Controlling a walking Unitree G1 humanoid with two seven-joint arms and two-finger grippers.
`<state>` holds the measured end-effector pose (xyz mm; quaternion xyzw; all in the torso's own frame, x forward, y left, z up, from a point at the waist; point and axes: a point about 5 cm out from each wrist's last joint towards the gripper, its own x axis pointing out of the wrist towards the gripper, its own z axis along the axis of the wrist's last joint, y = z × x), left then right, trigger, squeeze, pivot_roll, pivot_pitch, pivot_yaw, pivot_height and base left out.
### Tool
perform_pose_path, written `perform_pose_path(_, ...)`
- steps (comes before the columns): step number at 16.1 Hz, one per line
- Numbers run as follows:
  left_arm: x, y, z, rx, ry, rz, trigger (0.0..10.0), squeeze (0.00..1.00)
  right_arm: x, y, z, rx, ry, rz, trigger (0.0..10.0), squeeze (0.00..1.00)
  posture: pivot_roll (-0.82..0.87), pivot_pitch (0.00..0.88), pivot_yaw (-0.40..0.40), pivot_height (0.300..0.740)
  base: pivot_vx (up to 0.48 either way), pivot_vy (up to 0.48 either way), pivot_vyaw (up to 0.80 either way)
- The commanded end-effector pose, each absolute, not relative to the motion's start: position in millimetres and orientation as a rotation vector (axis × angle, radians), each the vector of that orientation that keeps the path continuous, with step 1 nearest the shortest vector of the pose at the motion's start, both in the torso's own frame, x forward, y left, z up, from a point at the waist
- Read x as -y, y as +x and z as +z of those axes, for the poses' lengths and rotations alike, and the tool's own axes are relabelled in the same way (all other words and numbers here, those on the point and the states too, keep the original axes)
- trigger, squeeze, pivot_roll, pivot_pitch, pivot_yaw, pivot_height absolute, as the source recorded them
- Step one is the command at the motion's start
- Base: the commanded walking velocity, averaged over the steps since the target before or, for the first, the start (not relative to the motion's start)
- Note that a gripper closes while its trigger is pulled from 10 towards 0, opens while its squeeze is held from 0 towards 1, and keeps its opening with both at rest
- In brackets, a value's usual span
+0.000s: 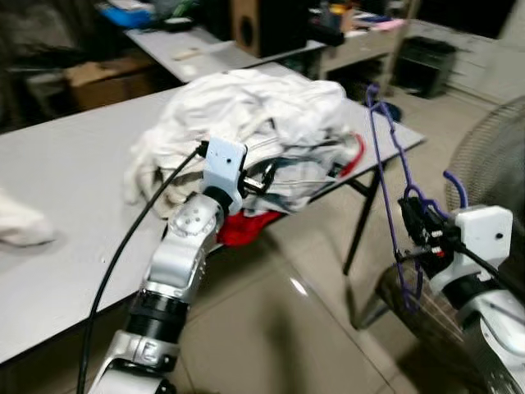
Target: Hang hanger
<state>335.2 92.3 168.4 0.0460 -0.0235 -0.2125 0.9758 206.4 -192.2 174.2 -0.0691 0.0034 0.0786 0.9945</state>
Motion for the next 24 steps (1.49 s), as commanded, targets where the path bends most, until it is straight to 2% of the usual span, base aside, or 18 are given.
perform_pose_path(1,-93.5,333.4,168.1,0.051,0.084,-0.415,10.0,0.00,190.5,205.9,173.2,-0.022,-0.134,0.151,10.0,0.00,-0.10,0.000,0.034,0.740,0.000,0.000,0.00)
perform_pose_path(6,-95.5,321.3,176.4,0.163,-0.022,-0.392,10.0,0.00,183.6,204.1,174.1,-0.020,-0.097,0.139,10.0,0.00,-0.11,0.000,0.037,0.740,0.000,0.000,0.00)
perform_pose_path(8,-97.1,312.9,172.3,0.153,-0.023,-0.418,10.0,0.00,183.1,201.7,171.2,-0.032,-0.083,0.106,10.0,0.00,-0.11,0.000,0.042,0.740,0.000,0.000,0.00)
perform_pose_path(12,-92.4,308.3,173.0,0.150,-0.041,-0.422,10.0,0.00,182.2,201.5,169.0,-0.041,-0.059,0.063,10.0,0.00,-0.11,0.007,0.048,0.740,0.385,0.000,-0.60)
perform_pose_path(17,-100.8,310.7,179.4,0.168,-0.039,-0.324,10.0,0.00,184.7,208.8,175.3,-0.024,-0.148,0.115,10.0,0.00,-0.10,0.013,0.026,0.740,0.461,0.000,0.00)
perform_pose_path(20,-106.5,311.6,184.9,0.195,-0.025,-0.284,10.0,0.00,181.4,213.7,176.6,-0.027,-0.207,0.155,10.0,0.00,-0.10,0.014,0.019,0.740,0.480,0.000,0.69)
perform_pose_path(22,-107.0,311.1,189.1,0.216,-0.024,-0.279,10.0,0.00,180.7,214.7,177.8,-0.017,-0.201,0.163,10.0,0.00,-0.10,0.016,0.016,0.740,0.480,0.000,0.80)
perform_pose_path(24,-110.2,307.8,197.8,0.266,-0.015,-0.252,10.0,0.00,182.8,213.2,182.9,0.022,-0.155,0.153,10.0,0.00,-0.10,0.020,0.019,0.740,0.000,0.000,0.00)
